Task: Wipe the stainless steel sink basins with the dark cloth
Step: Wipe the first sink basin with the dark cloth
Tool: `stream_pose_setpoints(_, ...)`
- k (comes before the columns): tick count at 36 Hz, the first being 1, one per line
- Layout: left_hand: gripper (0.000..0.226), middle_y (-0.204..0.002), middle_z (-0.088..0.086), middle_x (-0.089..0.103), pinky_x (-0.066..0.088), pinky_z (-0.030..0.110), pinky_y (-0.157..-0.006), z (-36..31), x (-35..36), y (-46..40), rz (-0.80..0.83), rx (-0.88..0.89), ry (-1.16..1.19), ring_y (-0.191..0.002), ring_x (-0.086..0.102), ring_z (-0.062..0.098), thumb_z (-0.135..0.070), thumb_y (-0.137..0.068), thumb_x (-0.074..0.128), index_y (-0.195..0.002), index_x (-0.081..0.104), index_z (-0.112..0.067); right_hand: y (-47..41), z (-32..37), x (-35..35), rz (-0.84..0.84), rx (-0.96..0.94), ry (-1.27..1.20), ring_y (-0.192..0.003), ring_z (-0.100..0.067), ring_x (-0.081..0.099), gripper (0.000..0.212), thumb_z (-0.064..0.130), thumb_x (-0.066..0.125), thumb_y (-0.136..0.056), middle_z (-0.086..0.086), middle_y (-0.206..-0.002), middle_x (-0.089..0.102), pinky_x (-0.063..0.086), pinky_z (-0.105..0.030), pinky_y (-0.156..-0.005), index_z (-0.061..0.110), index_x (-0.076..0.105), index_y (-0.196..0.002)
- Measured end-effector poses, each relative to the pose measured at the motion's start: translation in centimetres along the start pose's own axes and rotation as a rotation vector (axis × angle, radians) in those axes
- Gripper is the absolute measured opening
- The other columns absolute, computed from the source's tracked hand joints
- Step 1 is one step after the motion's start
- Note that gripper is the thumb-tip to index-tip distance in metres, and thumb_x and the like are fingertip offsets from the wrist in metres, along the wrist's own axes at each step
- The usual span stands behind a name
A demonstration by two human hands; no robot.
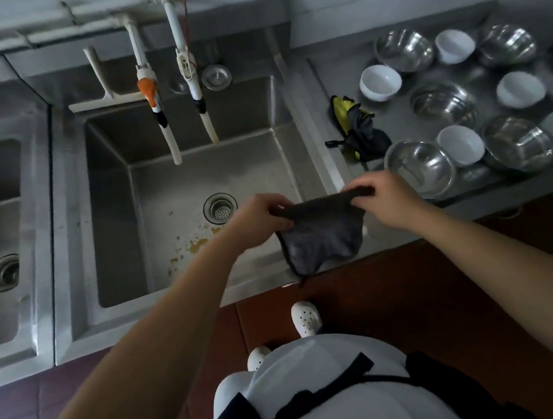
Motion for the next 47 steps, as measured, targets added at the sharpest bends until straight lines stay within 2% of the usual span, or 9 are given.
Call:
stream_pose_setpoints(5,0.025,-0.09,-0.016,0.065,0.049,0.019,-0.067,-1.0,-1.3,3.3,-0.316,0.182,-0.084,-0.083,0.062,0.002,-0.016,-0.085,0.07,-0.096,0.063,-0.038,3.5,1.8,0.2,-0.194,-0.152,0.027,-0.085,-0.002,0.057,0.023,0.002,0.065,-0.086,0.011,-0.091,0.063,0.043,-0.016,-0.077,0.016,0.071,-0.104)
stream_pose_setpoints(8,0.022,-0.1,-0.002,0.068,0.054,0.037,-0.081,0.9,1.0,5.3,-0.443,0.265,-0.235,-0.089,0.064,0.02,-0.012,-0.086,0.066,-0.105,0.066,-0.023,5.8,0.8,3.3,-0.224,-0.171,0.081,-0.095,-0.007,0.059,0.025,-0.002,0.064,-0.085,0.004,-0.1,0.064,0.043,-0.015,-0.083,0.014,0.068,-0.104)
stream_pose_setpoints(12,0.03,-0.114,0.003,0.067,0.044,0.045,-0.099,6.4,6.5,6.9,-0.201,0.188,-0.393,-0.101,0.063,0.026,-0.007,-0.088,0.058,-0.115,0.065,-0.02,8.5,-2.9,9.4,-0.102,-0.02,0.168,-0.107,-0.024,0.064,0.029,-0.001,0.067,-0.083,-0.003,-0.113,0.071,0.043,-0.039,-0.101,0.016,0.07,-0.105)
stream_pose_setpoints(17,0.038,-0.126,-0.001,0.063,0.028,0.043,-0.114,10.3,9.4,8.7,-0.055,0.191,-0.497,-0.114,0.057,0.022,-0.016,-0.089,0.048,-0.123,0.063,-0.024,11.1,-5.2,14.5,0.055,0.098,0.204,-0.112,-0.018,0.06,0.025,0.008,0.062,-0.088,0.005,-0.117,0.067,0.027,-0.043,-0.113,0.023,0.064,-0.108)
stream_pose_setpoints(20,0.045,-0.11,0.002,0.067,0.035,0.046,-0.108,9.8,8.8,9.6,-0.139,0.245,-0.389,-0.1,0.059,0.026,-0.03,-0.079,0.04,-0.113,0.068,-0.018,11.5,-4.7,14.3,-0.007,0.06,0.145,-0.101,-0.021,0.062,0.025,0.003,0.061,-0.086,0.001,-0.106,0.07,0.039,-0.043,-0.104,0.018,0.064,-0.106)
stream_pose_setpoints(27,0.026,-0.096,-0.007,0.063,0.051,0.034,-0.077,10.9,7.7,8.4,-0.188,0.139,-0.057,-0.086,0.061,0.015,-0.015,-0.085,0.06,-0.109,0.066,-0.024,10.2,-4.1,12.7,-0.035,-0.07,0.041,-0.079,-0.01,0.058,0.02,0.01,0.06,-0.091,0.003,-0.091,0.065,0.044,-0.031,-0.072,0.023,0.057,-0.105)
stream_pose_setpoints(34,0.026,-0.106,-0.003,0.065,0.061,0.033,-0.073,10.6,6.7,5.3,-0.236,-0.035,0.125,-0.091,0.066,0.016,-0.02,-0.095,0.057,-0.117,0.06,-0.034,6.1,-4.7,12.0,-0.032,-0.004,0.063,-0.101,-0.016,0.058,0.022,0.022,0.053,-0.098,0.002,-0.114,0.061,0.043,-0.029,-0.083,0.026,0.057,-0.119)
stream_pose_setpoints(40,0.025,-0.102,-0.006,0.064,0.041,0.016,-0.057,10.7,5.6,2.8,-0.315,-0.148,0.072,-0.084,0.059,0.011,-0.019,-0.096,0.055,-0.114,0.059,-0.036,1.5,-4.7,12.3,-0.005,0.059,0.203,-0.105,-0.023,0.057,0.024,0.025,0.051,-0.099,-0.004,-0.118,0.057,0.039,-0.03,-0.082,0.023,0.059,-0.122)
stream_pose_setpoints(47,0.034,-0.136,0.002,0.055,0.043,0.035,-0.095,11.0,5.6,1.6,-0.398,-0.227,-0.225,-0.123,0.046,0.025,-0.029,-0.099,0.051,-0.133,0.057,-0.027,-0.4,-4.9,14.2,0.025,0.147,0.427,-0.137,-0.03,0.034,0.038,0.03,0.051,-0.099,-0.007,-0.147,0.042,0.026,-0.05,-0.111,0.028,0.052,-0.137)
Point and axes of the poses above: each hand's wrist, its own y-axis away from the middle knuckle, its own x-axis out of the palm, z = x × y, the point moved 5 cm from there along -y, towards the middle knuckle
